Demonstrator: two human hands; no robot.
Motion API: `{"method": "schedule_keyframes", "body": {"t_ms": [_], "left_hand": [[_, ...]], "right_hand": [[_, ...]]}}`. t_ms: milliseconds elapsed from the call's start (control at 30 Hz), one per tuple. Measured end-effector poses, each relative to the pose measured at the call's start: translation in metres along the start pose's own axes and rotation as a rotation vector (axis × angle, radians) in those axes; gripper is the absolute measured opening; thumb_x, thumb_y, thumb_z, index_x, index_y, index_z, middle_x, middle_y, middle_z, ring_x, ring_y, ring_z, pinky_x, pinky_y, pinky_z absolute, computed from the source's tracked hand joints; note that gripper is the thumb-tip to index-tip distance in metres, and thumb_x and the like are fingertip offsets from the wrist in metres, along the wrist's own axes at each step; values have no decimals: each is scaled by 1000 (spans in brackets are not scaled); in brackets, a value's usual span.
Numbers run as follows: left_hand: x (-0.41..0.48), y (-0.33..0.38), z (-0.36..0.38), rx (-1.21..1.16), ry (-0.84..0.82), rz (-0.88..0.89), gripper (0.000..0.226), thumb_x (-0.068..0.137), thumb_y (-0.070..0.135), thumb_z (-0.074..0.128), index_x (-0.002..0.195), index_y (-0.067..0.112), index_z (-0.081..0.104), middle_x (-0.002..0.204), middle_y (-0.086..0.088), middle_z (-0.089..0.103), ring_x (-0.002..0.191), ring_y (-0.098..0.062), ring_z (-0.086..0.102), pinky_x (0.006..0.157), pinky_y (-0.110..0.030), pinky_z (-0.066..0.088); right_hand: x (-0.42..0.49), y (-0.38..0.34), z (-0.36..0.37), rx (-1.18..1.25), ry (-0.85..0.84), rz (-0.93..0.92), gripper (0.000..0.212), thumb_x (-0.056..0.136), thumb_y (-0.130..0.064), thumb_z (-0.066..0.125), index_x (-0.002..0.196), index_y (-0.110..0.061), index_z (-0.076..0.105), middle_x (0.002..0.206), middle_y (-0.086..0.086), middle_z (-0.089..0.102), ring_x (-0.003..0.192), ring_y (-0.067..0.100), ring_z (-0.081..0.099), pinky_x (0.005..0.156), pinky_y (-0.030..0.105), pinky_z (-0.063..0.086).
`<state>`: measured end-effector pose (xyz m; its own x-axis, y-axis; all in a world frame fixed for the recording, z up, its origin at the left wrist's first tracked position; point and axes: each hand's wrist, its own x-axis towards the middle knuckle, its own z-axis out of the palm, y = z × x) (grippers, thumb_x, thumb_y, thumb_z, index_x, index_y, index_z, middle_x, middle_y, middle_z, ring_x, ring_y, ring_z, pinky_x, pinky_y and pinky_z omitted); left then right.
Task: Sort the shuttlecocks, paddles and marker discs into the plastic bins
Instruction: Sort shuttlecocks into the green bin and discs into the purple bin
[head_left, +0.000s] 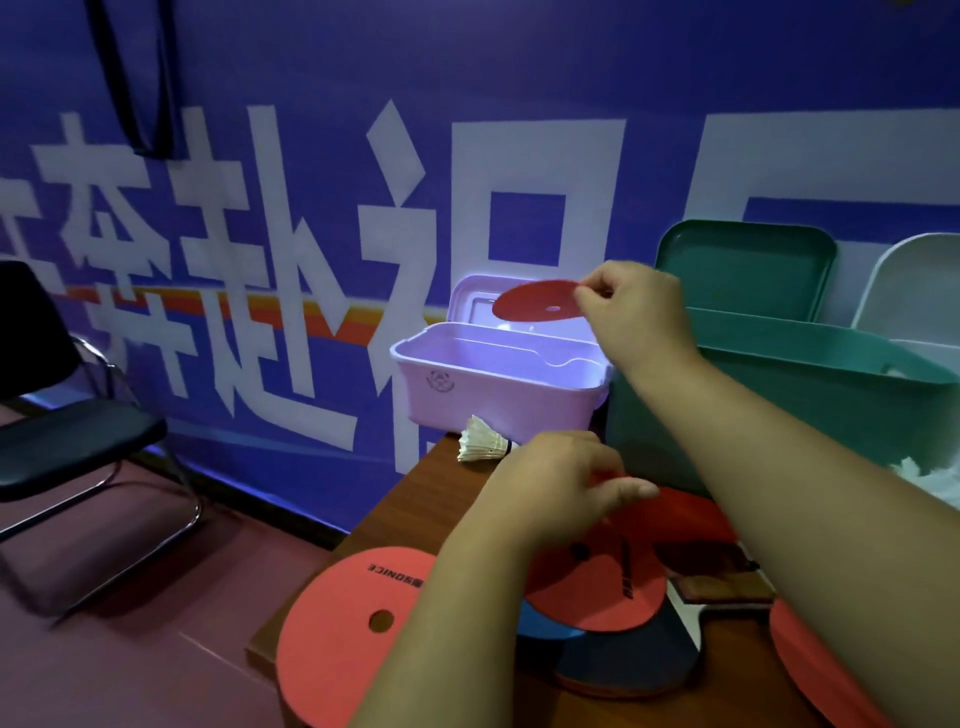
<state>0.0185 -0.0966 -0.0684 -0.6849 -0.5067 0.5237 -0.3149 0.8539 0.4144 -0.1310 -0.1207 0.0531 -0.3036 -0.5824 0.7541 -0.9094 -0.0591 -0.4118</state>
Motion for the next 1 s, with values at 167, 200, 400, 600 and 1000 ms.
{"method": "schedule_keyframes", "body": {"t_ms": [167,200,400,600,1000], "left_hand": [[0,1,-7,-112,-13,-12,29,92,52,60,96,31,79,87,10,64,81,-6,63,74,-39,55],[0,3,-7,-162,-12,-37,27,89,50,60,93,31,79,88,11,64,81,-6,64,76,-38,55],[0,7,-10,-226,54,-71,26,88,39,58,78,20,74,82,4,62,77,-10,63,73,-42,53],[6,11,-9,-121,244,3,33,103,30,59,71,19,58,69,6,49,72,-16,50,68,-41,41],[17,56,-23,-129,394,179,19,104,29,60,98,17,73,85,11,62,79,-7,54,74,-27,45]], "right_hand": [[-2,-6,22,-271,-557,-84,39,101,-27,59,138,-30,69,155,0,56,140,25,52,114,36,40],[-4,-6,20,-256,-534,-98,38,101,-24,57,135,-32,71,152,-1,58,133,24,57,108,35,43],[-31,-8,-27,-107,-565,-49,27,95,-22,59,100,-37,81,96,-14,79,91,12,71,82,32,58],[-58,14,-81,-150,-585,-86,21,103,-33,59,100,-39,79,86,-25,76,87,-9,65,80,20,50],[-99,56,-176,-155,-468,-128,11,96,-33,74,103,-37,81,91,-23,76,87,-10,63,80,14,46]]}}
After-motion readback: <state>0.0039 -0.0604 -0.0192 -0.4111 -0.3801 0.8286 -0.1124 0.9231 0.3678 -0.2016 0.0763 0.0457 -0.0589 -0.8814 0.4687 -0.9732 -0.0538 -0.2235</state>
